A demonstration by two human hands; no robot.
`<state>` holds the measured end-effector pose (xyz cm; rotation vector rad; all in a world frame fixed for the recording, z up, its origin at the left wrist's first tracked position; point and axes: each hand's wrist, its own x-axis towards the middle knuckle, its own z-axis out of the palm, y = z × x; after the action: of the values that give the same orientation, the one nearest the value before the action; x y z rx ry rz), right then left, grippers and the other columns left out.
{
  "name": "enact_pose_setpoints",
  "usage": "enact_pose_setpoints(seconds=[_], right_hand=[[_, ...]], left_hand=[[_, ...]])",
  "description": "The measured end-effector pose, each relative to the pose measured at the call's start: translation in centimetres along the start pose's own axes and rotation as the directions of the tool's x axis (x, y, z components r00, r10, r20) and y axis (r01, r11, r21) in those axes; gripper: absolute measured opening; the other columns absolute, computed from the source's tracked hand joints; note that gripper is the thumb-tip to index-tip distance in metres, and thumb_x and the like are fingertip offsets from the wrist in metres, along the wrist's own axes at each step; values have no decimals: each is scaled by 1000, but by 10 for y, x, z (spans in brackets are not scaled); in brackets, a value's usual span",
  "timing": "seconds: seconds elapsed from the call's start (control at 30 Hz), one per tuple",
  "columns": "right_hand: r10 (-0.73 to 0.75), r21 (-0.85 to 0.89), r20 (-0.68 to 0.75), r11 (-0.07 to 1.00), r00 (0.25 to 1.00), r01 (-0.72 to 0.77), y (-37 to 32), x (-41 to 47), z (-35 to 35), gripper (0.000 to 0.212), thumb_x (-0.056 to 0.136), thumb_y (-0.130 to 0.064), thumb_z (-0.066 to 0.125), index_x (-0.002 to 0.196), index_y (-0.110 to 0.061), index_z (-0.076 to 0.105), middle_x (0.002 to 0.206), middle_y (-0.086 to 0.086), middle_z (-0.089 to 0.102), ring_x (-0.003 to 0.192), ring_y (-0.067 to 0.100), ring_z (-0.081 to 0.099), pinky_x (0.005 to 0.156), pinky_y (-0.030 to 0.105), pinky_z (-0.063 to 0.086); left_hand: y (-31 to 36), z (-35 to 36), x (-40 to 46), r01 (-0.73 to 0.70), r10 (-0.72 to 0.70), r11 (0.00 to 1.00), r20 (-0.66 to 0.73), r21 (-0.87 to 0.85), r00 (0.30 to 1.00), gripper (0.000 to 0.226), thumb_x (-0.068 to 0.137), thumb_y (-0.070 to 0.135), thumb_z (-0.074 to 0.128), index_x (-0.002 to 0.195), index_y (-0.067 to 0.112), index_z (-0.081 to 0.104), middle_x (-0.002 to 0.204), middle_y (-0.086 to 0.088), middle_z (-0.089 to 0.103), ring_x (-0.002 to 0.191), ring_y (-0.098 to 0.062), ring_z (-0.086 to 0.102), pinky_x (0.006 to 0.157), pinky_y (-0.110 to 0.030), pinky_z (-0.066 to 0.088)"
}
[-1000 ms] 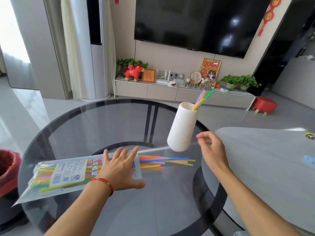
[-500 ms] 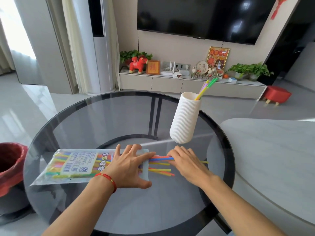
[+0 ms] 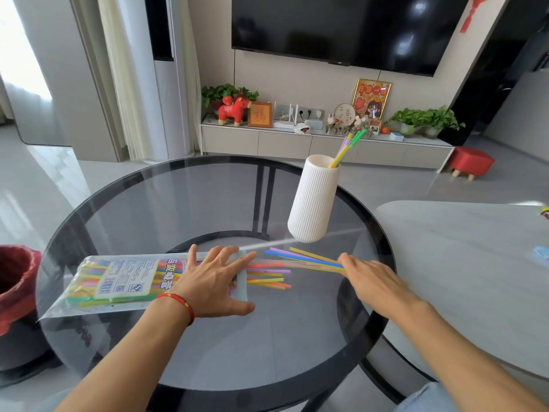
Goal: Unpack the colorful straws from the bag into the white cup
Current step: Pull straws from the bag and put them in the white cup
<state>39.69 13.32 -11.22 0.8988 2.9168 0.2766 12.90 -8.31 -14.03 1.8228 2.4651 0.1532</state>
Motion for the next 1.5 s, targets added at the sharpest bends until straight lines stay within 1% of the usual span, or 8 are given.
enact_pose_setpoints(seconds=[0.27, 0.47, 0.6, 0.7, 0.83, 1.0, 1.33, 1.5], right_hand=[[195, 30, 48, 980, 980, -196, 41, -56, -19, 11, 109, -15, 34, 104, -23, 29, 76, -5, 32, 55, 20, 35, 63, 42, 39], [57, 41, -116, 998, 992, -53, 10, -54, -57, 9, 110, -17, 40, 110, -24, 35, 90, -6, 44, 68, 27, 41, 64, 43, 45], [-162, 71, -226, 981, 960, 182, -18, -48, -79, 25, 107, -14, 50, 123, -30, 38, 92, -11, 55, 66, 18, 57, 50, 27, 37], [-283, 18, -323, 952, 903, 305, -34, -44, -94, 24, 107, -28, 61, 105, -30, 37, 77, -13, 48, 55, 14, 48, 49, 21, 26], [-173, -39, -645, 980, 744, 193, -35, -38, -100, 40, 94, -40, 77, 123, -15, 67, 121, 5, 69, 118, 29, 65, 107, 54, 44], [383, 504, -849, 792, 363, 343, -48, -48, -99, 43, 95, -17, 59, 135, -3, 53, 140, 16, 55, 135, 28, 52, 114, 47, 39], [562, 784, -597, 260, 572, 563, -99, -19, -154, 93, 90, -32, 70, 163, -11, 16, 170, 4, 24, 158, 15, 28, 126, 49, 33], [213, 833, -511, -116, 833, 541, -105, -1, -179, 33, 100, -23, 67, 130, -18, 54, 90, 8, 79, 82, 24, 77, 81, 44, 66]], left_hand=[[27, -15, -5, -42, 36, 999, -216, -23, 976, 110, 68, 84, 49, 156, 27, 15, 154, -8, 30, 143, -30, 29, 120, -60, 20], [121, -41, -2, -381, 362, 915, -688, 133, 629, 73, 79, 37, 65, 143, 11, 42, 142, -15, 45, 139, -36, 36, 119, -57, 24], [152, -51, 9, -226, 336, 938, -524, 264, 783, 53, 84, 28, 57, 132, 10, 47, 122, -13, 59, 125, -36, 51, 111, -56, 34], [147, -62, 14, -54, 84, 995, -424, 81, 902, 10, 91, 30, 51, 90, 20, 53, 90, -8, 68, 86, -37, 66, 66, -38, 36], [133, -65, 19, 74, -134, 984, -411, -160, 902, 31, 92, 43, 49, 75, 18, 56, 79, -10, 66, 76, -41, 62, 59, -36, 36], [132, -95, 23, 17, -392, 768, -448, -640, 804, 56, 87, 42, 59, 47, 15, 31, 45, 1, 32, 55, -38, 37, 50, -32, 30], [140, -100, 21, -142, -477, 547, -447, -825, 757, 57, 87, 32, 63, 49, 17, 23, 48, 4, 16, 55, -15, 15, 43, -24, 16], [144, -104, 24, -370, -409, 357, -500, -858, 764, 37, 84, 26, 65, 52, 29, 47, 48, 12, 41, 47, -7, 37, 46, -21, 34]])
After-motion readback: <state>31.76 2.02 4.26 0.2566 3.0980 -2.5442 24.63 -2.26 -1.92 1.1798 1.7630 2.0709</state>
